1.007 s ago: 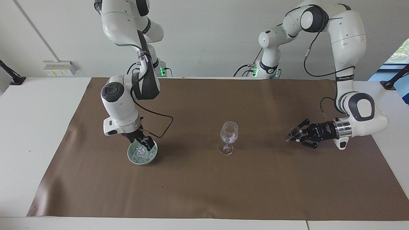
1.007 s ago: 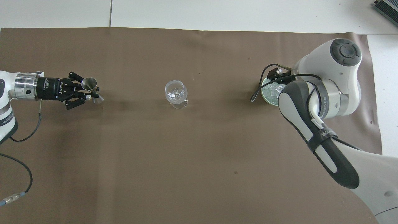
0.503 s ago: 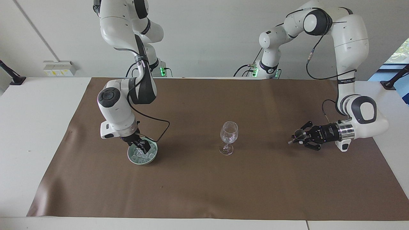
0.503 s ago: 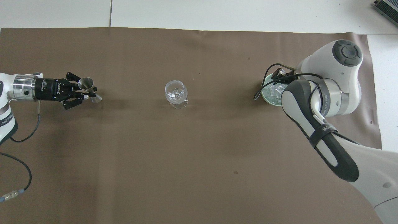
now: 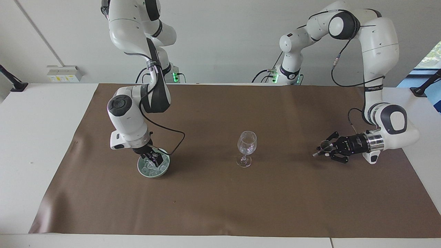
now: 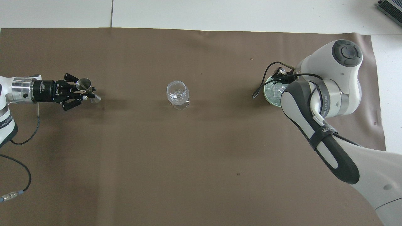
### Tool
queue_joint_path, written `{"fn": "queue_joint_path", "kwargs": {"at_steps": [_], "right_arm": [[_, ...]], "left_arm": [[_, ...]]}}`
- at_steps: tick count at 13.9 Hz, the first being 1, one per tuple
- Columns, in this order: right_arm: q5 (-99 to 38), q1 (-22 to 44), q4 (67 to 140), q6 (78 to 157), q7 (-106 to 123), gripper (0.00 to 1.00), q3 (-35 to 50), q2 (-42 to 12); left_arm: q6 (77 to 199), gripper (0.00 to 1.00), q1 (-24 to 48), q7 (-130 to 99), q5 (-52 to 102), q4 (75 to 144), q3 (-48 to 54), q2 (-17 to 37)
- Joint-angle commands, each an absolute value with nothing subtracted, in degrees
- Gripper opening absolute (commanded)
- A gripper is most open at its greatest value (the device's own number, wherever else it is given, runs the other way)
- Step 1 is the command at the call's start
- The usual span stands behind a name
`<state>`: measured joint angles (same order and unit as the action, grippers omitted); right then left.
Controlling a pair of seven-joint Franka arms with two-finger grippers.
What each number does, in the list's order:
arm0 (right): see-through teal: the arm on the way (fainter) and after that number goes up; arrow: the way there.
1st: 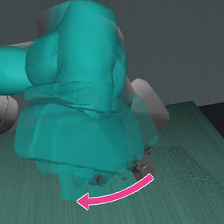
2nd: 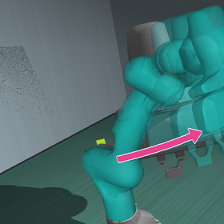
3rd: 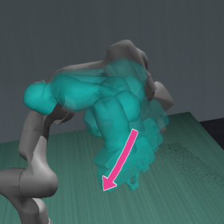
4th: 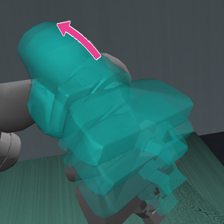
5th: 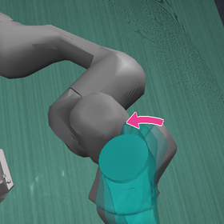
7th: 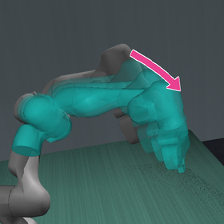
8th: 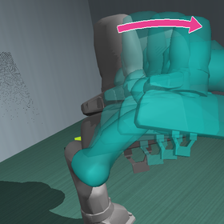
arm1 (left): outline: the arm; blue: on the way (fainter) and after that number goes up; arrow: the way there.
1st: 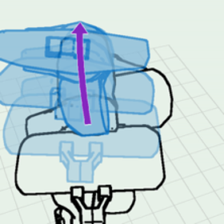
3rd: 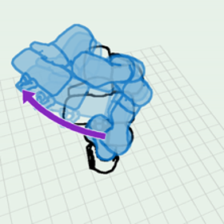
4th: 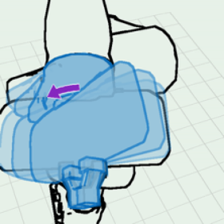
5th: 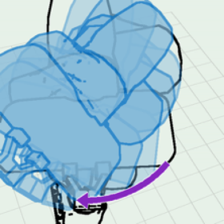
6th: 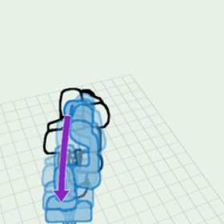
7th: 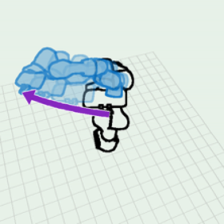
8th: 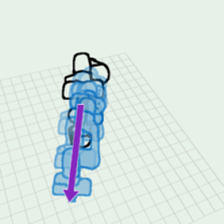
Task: Pour wine and add ice with both arms
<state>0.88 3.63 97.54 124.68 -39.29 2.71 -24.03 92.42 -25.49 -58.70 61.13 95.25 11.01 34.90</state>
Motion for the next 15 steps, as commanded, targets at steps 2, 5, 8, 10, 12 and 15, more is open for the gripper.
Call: {"fn": "queue_joint_path", "kwargs": {"at_steps": [2,5,8,10,12,15], "right_arm": [[-0.1,3.5,97.1,125.8,-42.1,0.75,2.8,-24.5],[-0.1,3.6,97.1,125.9,-44.3,0.74,2.8,-24.8],[-0.1,3.5,97.2,126.0,-44.7,0.74,2.8,-25.0],[-0.1,3.5,97.5,127.0,-44.7,0.72,2.8,-25.1],[-0.1,3.5,97.6,127.0,-44.7,0.72,2.8,-25.1],[-0.1,3.5,97.6,127.0,-44.7,0.67,2.8,-25.1]], "left_arm": [[89.9,0.00,-28.1,-56.0,62.3,94.4,12.0,37.5],[89.7,0.00,-28.6,-54.5,62.3,94.6,12.4,37.5],[89.6,0.00,-28.7,-52.0,61.9,95.5,12.3,37.4],[89.6,0.00,-28.8,-51.2,61.9,96.1,12.3,37.4],[89.6,0.00,-29.1,-50.3,61.7,96.2,12.2,37.4],[89.5,0.00,-29.6,-48.6,60.8,96.7,12.2,37.6]]}}
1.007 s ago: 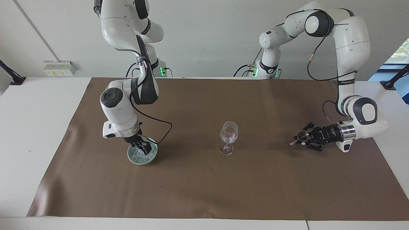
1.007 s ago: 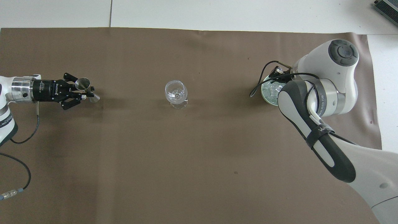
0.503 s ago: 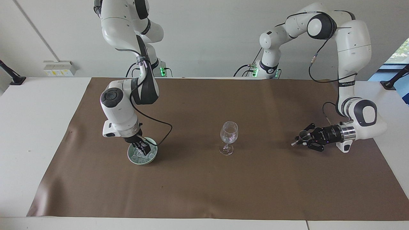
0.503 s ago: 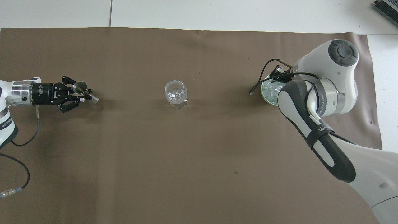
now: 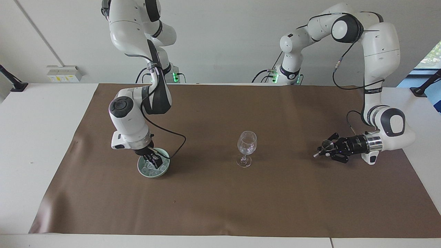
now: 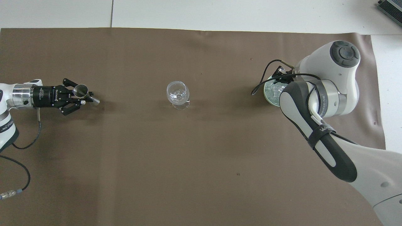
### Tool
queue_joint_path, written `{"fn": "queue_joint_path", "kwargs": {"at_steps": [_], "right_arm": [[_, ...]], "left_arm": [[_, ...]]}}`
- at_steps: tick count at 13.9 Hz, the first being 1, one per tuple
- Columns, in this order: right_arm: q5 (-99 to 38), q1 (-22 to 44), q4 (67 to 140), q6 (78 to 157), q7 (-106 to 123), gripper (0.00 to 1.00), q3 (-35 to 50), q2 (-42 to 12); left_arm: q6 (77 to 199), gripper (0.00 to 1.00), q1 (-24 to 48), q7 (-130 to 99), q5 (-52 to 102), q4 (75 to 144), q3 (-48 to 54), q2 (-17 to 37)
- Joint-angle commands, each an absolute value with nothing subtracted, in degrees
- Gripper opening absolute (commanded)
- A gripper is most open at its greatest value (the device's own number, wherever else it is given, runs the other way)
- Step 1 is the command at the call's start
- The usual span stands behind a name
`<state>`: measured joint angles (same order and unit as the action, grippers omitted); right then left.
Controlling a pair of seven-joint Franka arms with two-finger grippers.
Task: Pour wine and add ice with both arms
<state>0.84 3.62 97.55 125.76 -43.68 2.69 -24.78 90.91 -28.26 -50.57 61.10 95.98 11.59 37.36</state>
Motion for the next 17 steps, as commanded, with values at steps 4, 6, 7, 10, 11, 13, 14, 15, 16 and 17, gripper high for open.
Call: {"fn": "queue_joint_path", "kwargs": {"at_steps": [4,6,7,10,11,13,14,15,16,17], "right_arm": [[-0.1,3.5,97.9,127.5,-44.7,0.52,2.8,-25.3],[-0.1,3.5,97.9,127.4,-44.7,0.41,2.8,-25.3],[-0.1,3.5,98.1,127.4,-44.7,0.33,2.8,-25.2],[0.0,3.5,98.2,127.4,-44.6,0.00,2.8,-25.2],[0.0,3.6,98.1,127.4,-44.6,0.00,2.8,-25.2],[0.1,3.5,97.9,127.3,-44.2,0.00,2.8,-25.2],[0.2,3.5,97.6,126.8,-44.0,0.00,2.8,-25.2],[0.3,3.6,97.2,126.4,-44.0,0.00,2.8,-25.2],[0.3,3.6,96.9,126.2,-44.0,0.00,2.8,-25.1],[0.7,4.1,96.2,126.0,-44.0,0.00,2.8,-25.0]], "left_arm": [[89.4,0.00,-30.2,-47.9,60.5,96.8,12.2,38.3],[89.5,0.00,-30.2,-47.5,60.4,97.0,12.1,38.4],[89.5,0.00,-30.2,-47.5,60.4,97.0,12.1,38.4],[89.5,0.00,-30.2,-47.0,60.3,97.0,12.1,38.5],[89.6,0.00,-30.2,-46.8,59.9,97.0,12.1,38.6],[89.7,0.00,-30.2,-46.6,59.8,97.0,12.1,38.8],[89.8,0.00,-30.2,-46.4,59.3,96.9,12.1,39.3],[89.8,0.00,-30.3,-46.3,58.8,96.8,12.1,39.4],[89.8,0.00,-30.3,-46.2,58.8,96.7,12.1,39.5],[89.9,0.00,-30.3,-46.2,58.8,96.7,12.1,39.5]]}}
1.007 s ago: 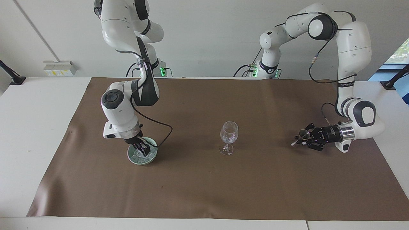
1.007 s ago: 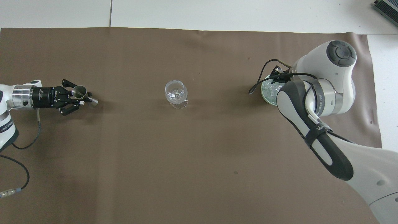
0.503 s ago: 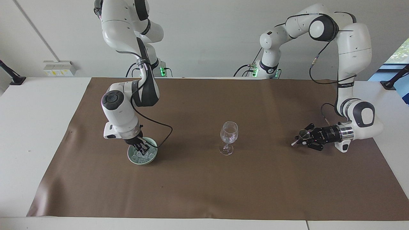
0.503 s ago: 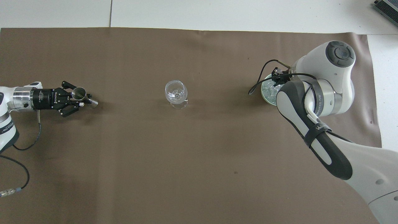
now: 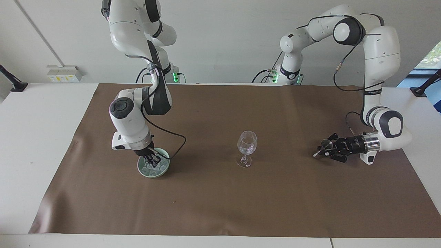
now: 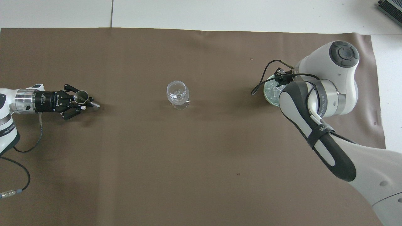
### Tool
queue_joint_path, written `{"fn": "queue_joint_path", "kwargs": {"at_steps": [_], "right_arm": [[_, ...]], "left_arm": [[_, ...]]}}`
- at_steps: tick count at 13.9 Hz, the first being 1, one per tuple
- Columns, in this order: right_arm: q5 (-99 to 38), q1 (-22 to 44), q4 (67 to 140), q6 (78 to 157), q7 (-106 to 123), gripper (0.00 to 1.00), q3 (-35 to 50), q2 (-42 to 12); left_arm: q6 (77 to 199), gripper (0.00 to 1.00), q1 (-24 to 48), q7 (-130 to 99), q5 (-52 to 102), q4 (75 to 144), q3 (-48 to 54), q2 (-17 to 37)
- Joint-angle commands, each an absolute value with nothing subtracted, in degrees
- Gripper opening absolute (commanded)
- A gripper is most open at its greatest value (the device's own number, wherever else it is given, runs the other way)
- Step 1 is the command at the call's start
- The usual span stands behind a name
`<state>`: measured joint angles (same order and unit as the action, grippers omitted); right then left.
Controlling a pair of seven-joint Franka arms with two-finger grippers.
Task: Pour wine and add ice with both arms
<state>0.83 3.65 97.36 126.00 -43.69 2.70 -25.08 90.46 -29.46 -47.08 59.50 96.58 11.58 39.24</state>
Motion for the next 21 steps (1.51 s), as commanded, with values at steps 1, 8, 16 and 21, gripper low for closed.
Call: {"fn": "queue_joint_path", "kwargs": {"at_steps": [1,8,16,21], "right_arm": [[1.0,4.5,95.6,125.8,-43.9,0.00,2.9,-24.3],[1.1,4.7,88.3,124.3,-42.8,0.00,13.6,-20.5],[6.3,7.6,86.0,124.7,-39.3,0.00,24.4,-19.0],[6.6,8.8,86.0,127.5,-33.6,0.00,28.3,-18.8]], "left_arm": [[89.8,0.00,-30.3,-46.2,58.8,96.7,12.1,39.5],[89.8,0.30,-30.3,-46.3,58.7,96.6,12.1,39.5],[89.9,0.67,-30.4,-46.8,56.3,95.8,12.0,39.3],[89.9,0.84,-30.3,-47.2,54.0,95.3,12.2,38.4]]}}
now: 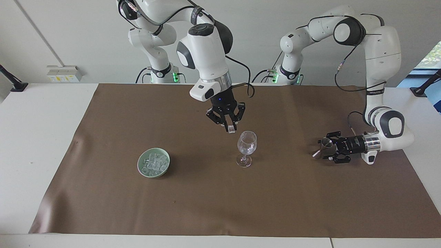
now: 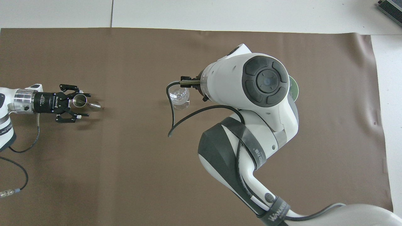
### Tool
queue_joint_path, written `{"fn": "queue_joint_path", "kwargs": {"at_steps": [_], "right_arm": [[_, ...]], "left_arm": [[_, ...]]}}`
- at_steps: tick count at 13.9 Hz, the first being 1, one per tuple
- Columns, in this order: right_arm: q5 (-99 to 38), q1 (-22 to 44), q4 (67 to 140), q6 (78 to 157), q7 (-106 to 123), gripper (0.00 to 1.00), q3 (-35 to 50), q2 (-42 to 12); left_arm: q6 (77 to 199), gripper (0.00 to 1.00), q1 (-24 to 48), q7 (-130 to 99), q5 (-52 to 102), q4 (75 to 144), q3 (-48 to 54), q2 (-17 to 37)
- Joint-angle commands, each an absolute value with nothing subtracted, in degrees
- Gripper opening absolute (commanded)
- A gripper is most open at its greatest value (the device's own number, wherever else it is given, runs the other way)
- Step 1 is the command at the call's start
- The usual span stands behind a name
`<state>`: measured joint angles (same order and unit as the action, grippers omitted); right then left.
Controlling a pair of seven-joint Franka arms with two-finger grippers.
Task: Pour wine and add ice with both arms
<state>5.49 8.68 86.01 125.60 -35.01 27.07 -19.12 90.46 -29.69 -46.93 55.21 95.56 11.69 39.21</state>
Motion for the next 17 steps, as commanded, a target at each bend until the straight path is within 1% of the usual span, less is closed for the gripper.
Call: {"fn": "queue_joint_path", "kwargs": {"at_steps": [1,2,4,5,9,11,13,17], "right_arm": [[6.6,9.2,86.0,129.3,-33.5,0.00,28.4,-18.8],[6.5,9.7,86.0,130.9,-33.3,0.00,28.4,-18.9],[6.3,9.8,86.1,132.5,-29.9,0.00,28.5,-19.0],[6.3,9.8,86.2,132.5,-28.3,0.00,28.6,-19.0],[6.6,11.0,86.7,132.6,-27.9,0.00,28.6,-20.2],[6.6,11.2,86.7,132.6,-27.9,0.00,28.6,-20.6],[6.8,11.1,86.7,132.8,-27.7,0.00,28.6,-21.1],[6.9,10.7,86.6,135.5,-27.7,0.00,28.6,-22.8]], "left_arm": [[89.7,0.85,-30.3,-47.4,54.0,95.1,12.1,38.0],[89.6,0.86,-30.4,-47.4,53.4,95.0,12.1,37.6],[89.6,0.97,-30.6,-47.2,51.7,94.2,12.2,37.0],[89.6,1.00,-30.7,-47.2,50.6,93.5,12.2,37.0],[89.5,1.00,-31.4,-46.8,46.5,90.3,12.3,36.7],[89.5,1.00,-31.5,-46.3,43.7,89.0,12.3,34.9],[89.5,1.00,-31.5,-45.6,41.6,88.3,12.3,32.5],[90.3,1.00,-30.8,-44.6,37.9,87.8,12.2,26.2]]}}
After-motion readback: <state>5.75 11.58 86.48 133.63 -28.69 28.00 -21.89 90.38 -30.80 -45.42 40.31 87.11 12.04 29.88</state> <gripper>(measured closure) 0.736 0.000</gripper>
